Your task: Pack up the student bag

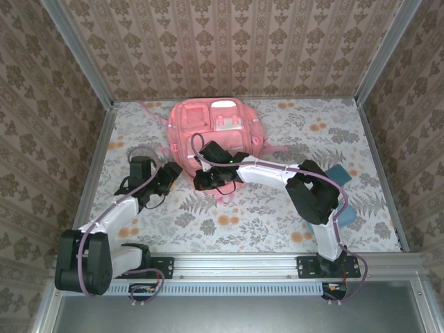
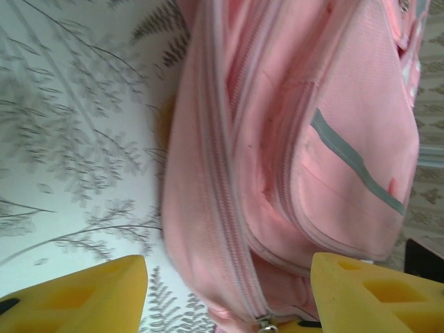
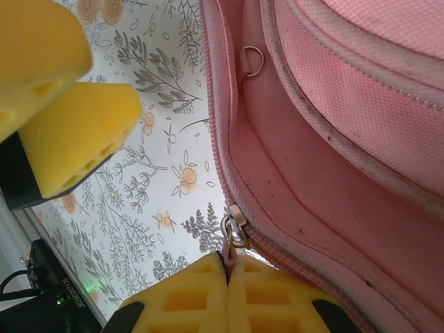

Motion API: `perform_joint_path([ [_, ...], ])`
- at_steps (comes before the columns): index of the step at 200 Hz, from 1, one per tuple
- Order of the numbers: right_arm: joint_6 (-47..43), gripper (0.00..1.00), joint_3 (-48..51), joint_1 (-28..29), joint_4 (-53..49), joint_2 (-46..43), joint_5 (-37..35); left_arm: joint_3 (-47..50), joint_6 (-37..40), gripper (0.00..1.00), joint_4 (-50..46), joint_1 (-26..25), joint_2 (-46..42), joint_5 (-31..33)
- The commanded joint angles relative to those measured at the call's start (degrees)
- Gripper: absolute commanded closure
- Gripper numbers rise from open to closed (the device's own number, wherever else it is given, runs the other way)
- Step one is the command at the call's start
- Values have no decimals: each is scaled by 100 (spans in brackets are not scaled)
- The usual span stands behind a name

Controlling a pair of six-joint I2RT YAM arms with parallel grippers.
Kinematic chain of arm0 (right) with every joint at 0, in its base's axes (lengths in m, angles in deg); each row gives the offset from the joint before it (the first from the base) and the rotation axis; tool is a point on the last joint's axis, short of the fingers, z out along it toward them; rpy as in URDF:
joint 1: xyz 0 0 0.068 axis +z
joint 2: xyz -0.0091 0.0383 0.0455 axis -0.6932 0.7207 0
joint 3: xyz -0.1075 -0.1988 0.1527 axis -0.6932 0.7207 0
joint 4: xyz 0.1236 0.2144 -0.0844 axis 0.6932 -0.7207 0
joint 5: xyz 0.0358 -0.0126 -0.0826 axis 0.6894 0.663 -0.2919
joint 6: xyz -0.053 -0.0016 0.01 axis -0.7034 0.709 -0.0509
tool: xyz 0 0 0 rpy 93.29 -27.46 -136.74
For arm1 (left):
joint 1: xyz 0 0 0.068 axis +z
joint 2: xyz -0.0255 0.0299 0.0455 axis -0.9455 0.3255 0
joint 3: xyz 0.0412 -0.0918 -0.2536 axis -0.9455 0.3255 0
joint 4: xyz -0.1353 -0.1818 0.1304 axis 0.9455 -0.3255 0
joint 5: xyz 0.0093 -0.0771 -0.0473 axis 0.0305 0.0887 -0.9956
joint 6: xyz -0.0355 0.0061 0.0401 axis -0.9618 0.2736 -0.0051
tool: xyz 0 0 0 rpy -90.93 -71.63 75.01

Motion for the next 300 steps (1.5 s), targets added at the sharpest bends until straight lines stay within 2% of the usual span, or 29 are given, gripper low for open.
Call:
perform_joint_path([
  [1, 48, 100, 33, 35, 191, -161, 172, -2, -367, 37, 599, -180, 201, -208],
  [17, 56, 100, 57, 31, 195, -177, 174, -70, -380, 38, 629, -294, 376, -134],
  [49, 8, 100, 61, 69, 152, -199, 173, -134, -406, 44, 1100, -514, 742, -107],
  [65, -66, 100, 58, 92, 67, -222, 121, -254, -279, 47, 1013, -640, 863, 21],
  [124, -284, 100, 232, 213, -284, -390, -202, -225, -293, 60, 1049, -668, 1183, 104],
  [172, -367, 100, 348, 297, -998, -650, -1163, -269, -205, 84, 778, -673, 1289, 337],
  [197, -243, 100, 476, 296, -1667, -878, -2005, -277, -13, 95, 560, -666, 1252, 648],
  [230, -75, 100, 662, 264, -2414, -1161, -3214, -308, 143, 97, 454, -655, 1211, 745],
  [266, -30, 100, 791, 220, -2487, -1412, -3413, -398, 230, 97, 338, -650, 1134, 749],
  [280, -114, 100, 800, 225, -2327, -1485, -3137, -416, 238, 97, 387, -655, 1111, 650],
  [287, -211, 92, 859, 227, -2080, -1551, -2795, -434, 245, 97, 410, -655, 1107, 586],
  [300, -254, 69, 949, 244, -1661, -1595, -2057, -449, 233, 97, 467, -664, 1097, 473],
])
